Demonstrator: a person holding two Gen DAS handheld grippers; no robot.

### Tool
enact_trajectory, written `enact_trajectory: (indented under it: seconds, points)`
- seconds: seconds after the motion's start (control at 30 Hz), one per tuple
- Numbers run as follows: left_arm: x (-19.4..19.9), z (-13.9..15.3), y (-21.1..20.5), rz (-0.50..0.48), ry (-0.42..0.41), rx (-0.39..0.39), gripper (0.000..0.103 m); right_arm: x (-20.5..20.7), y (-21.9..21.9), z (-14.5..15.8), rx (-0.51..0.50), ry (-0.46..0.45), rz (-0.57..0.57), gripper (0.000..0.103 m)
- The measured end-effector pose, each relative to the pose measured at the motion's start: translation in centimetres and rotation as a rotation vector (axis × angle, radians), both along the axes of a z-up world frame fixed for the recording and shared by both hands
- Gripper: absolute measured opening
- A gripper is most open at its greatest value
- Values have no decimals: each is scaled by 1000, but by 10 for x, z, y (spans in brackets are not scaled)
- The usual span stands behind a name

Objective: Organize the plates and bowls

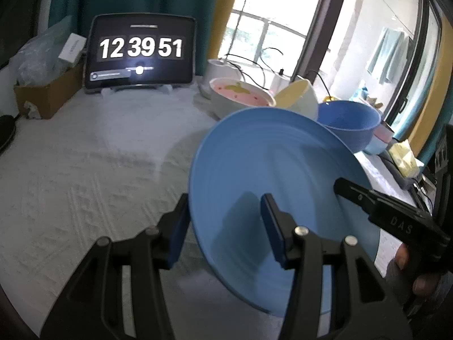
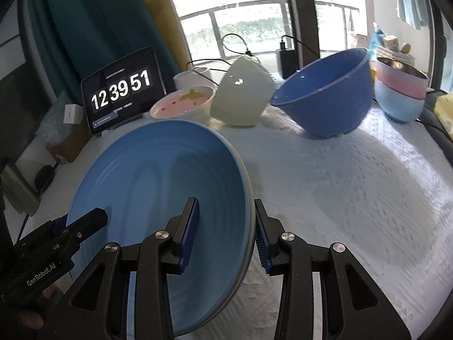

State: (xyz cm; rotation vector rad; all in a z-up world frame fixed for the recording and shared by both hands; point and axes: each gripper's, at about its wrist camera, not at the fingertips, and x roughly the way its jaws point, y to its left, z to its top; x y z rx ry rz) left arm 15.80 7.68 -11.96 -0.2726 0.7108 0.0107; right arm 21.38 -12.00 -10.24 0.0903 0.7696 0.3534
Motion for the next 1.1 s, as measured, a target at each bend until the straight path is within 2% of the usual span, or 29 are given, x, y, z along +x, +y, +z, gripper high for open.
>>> enact_trajectory:
  seconds: [0.8,1.1]
  points:
    - [7,-3,64,134,-12,-3,51,34,74,-2,-3,19,100,40]
    - [15,-16,73,152,39,-10,51,45,86,-14,-12,65,122,40]
